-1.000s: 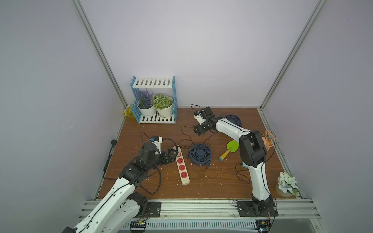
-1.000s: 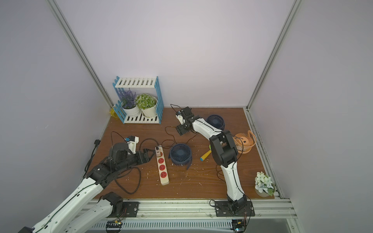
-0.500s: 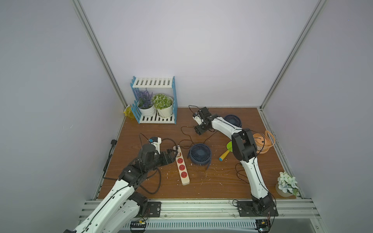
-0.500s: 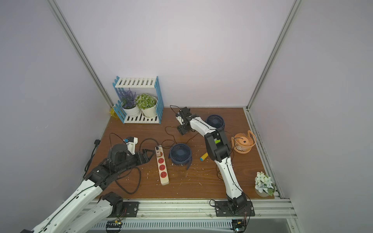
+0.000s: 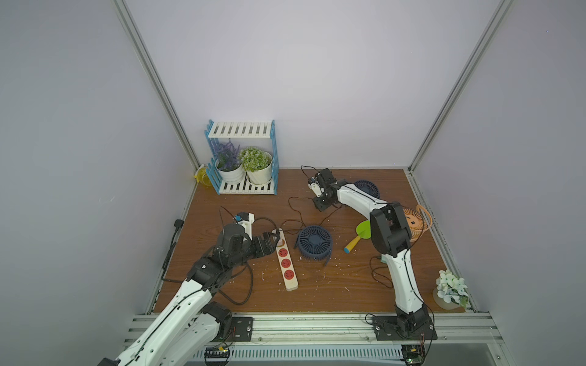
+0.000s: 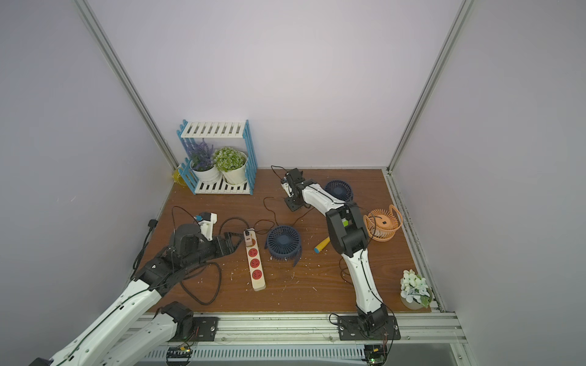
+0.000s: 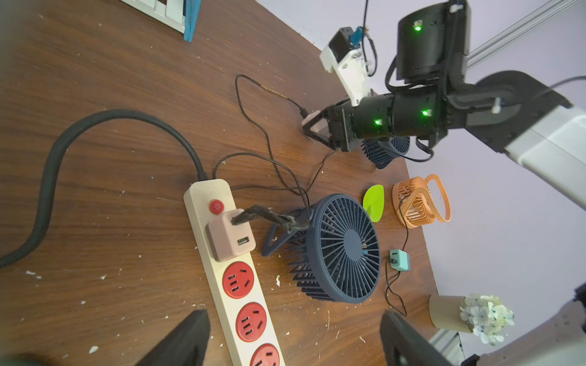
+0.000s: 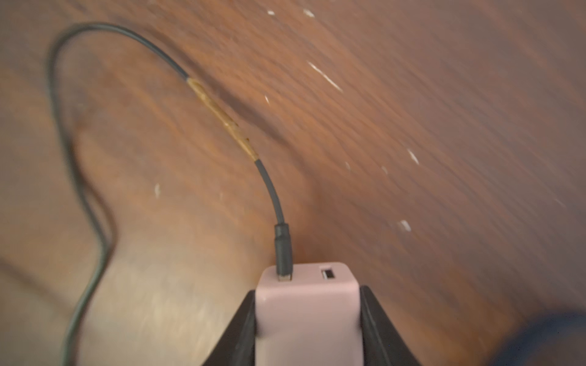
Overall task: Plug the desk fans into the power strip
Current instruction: Pick up the plug from the center of the board.
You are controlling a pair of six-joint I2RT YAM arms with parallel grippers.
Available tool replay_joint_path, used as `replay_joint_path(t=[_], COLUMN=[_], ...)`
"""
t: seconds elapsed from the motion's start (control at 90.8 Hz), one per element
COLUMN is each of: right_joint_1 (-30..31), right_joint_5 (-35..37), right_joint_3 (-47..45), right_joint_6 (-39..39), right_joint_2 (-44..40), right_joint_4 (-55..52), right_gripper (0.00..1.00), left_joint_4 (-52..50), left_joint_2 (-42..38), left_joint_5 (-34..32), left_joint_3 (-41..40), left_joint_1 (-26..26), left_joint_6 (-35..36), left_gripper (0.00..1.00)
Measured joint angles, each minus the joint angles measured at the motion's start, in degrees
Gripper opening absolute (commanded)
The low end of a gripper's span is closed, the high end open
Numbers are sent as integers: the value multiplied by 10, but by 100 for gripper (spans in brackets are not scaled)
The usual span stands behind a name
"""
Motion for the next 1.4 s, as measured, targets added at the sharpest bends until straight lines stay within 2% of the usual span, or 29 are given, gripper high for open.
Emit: replay_joint_path(t=[0.121, 0.297, 0.407, 0.506, 0.727, 0.925, 1.134, 1.398], right_joint_1=[-2, -4, -5, -5, -6, -6, -6, -6], right_joint_5=[16, 49, 70, 82, 70, -35, -124, -172], right_joint_3=[-85, -163, -209, -236, -270, -372, -498, -520], right_joint_6=[23, 62, 84, 103, 165, 254, 315, 330], right_joint_2=[-151, -372, -478, -542, -643, -720, -752, -776], right_joint_4=[21, 64, 64, 45, -2, 34, 96, 158], right_gripper=[25, 22, 21, 20, 20, 19, 17, 16], left_joint_4=[28, 84, 118, 157, 252, 316, 387, 420], left_joint_2=[24, 67, 97, 125, 187, 263, 319, 373], left_joint_5=[3, 8, 6, 6, 5, 5, 9, 10], left_joint_3=[21, 54, 81, 105, 140, 178, 196, 218], left_joint_1=[0, -10, -47, -81, -152, -208, -217, -233], left_joint_6=[13, 27, 38, 42, 45, 32, -78, -185], left_gripper=[87, 87, 86, 86, 84, 84, 85, 85])
